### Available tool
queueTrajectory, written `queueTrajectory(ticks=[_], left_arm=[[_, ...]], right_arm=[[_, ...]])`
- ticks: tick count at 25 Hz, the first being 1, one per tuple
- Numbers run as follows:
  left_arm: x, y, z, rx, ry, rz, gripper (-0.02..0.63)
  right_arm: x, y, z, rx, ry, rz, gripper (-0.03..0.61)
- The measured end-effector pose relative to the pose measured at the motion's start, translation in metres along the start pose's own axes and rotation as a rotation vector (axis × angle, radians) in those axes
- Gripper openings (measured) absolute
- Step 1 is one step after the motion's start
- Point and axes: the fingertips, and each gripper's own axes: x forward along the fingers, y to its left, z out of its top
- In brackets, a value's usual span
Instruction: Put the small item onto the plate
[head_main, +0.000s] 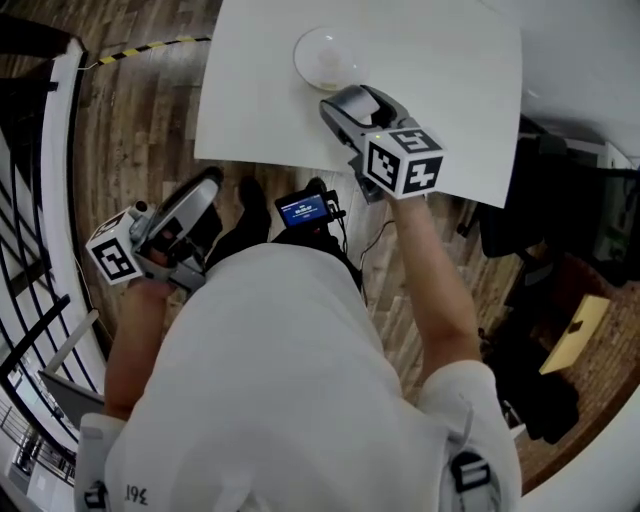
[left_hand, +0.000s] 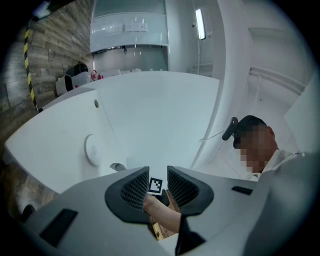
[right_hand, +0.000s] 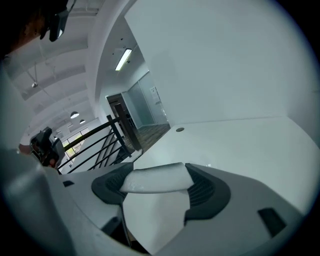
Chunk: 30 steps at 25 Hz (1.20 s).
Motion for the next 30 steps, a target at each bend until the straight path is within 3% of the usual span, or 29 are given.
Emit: queueTrajectory(ticks=[8,19,30], left_arm=[[-0.004,0.006,0.001,-0.007,-0.029,0.042,0.103],[-0.009,0.011,0.001,-0.011,-0.053,0.082,0.103],[-0.013,0.016,0.000,-0.017,-0.063,0.124,0.103]], right_arm=[[0.041,-0.037,-0.004,-0.060,0.091,-0.029,0.325],[0.105,-0.073,0.004,-0.257,0.202,-0.099,0.325],[0.155,-0.078,0.029,-0.313,0.203,-0.114,0.325]])
